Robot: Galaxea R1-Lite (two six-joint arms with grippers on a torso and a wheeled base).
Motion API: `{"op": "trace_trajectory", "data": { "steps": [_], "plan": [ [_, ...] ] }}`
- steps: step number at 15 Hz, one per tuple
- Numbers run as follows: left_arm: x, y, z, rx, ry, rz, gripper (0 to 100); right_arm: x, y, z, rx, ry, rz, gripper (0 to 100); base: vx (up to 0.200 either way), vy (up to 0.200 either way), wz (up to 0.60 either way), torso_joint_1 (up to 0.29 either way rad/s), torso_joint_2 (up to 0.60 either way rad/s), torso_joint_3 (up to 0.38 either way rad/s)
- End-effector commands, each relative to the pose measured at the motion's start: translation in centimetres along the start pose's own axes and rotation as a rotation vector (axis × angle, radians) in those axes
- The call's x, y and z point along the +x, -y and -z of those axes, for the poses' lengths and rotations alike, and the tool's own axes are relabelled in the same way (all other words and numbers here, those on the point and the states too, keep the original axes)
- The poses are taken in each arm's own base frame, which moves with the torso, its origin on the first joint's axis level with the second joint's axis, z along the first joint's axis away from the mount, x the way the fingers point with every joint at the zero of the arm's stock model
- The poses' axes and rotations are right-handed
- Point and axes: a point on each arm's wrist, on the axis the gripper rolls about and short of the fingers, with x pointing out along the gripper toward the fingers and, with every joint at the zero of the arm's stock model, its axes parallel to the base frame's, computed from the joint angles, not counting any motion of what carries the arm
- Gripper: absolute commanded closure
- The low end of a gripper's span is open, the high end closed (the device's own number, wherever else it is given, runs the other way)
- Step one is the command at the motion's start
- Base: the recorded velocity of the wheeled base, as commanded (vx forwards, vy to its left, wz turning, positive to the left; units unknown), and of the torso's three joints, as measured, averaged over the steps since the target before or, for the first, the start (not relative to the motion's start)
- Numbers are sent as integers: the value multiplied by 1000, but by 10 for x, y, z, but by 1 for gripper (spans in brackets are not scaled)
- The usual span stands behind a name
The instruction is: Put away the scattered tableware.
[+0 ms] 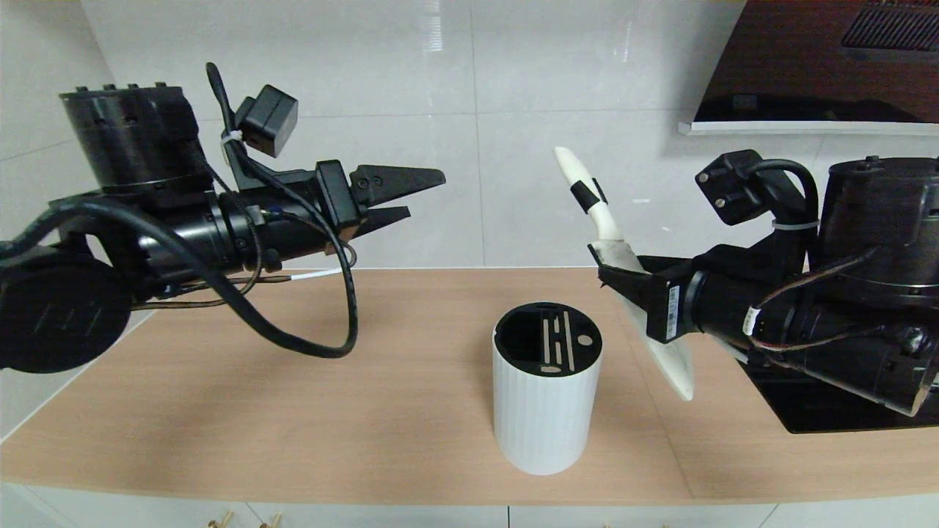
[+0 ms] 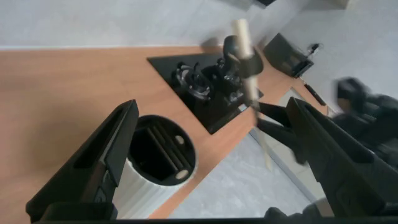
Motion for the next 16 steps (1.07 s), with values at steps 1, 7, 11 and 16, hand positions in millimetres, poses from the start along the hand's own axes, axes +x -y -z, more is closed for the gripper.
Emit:
{"op": "trace_trajectory", "data": {
  "steps": [1, 7, 11, 16],
  "plan": [
    [16, -9, 12, -28, -42, -1, 0, 6, -8, 6, 9, -23, -22, 100, 0, 0, 0, 0, 0, 0],
    [66, 1, 50, 2, -35, 56, 0, 24, -38, 20, 59, -73, -33, 100, 0, 0, 0, 0, 0, 0],
    [76, -2, 60, -4, -50, 57, 0, 24, -47, 24, 55, -86, -56, 100, 0, 0, 0, 0, 0, 0],
    [84, 9, 67, 12, -36, 110, 0, 22, -52, 24, 79, -84, -71, 100, 0, 0, 0, 0, 0, 0]
  ]
}}
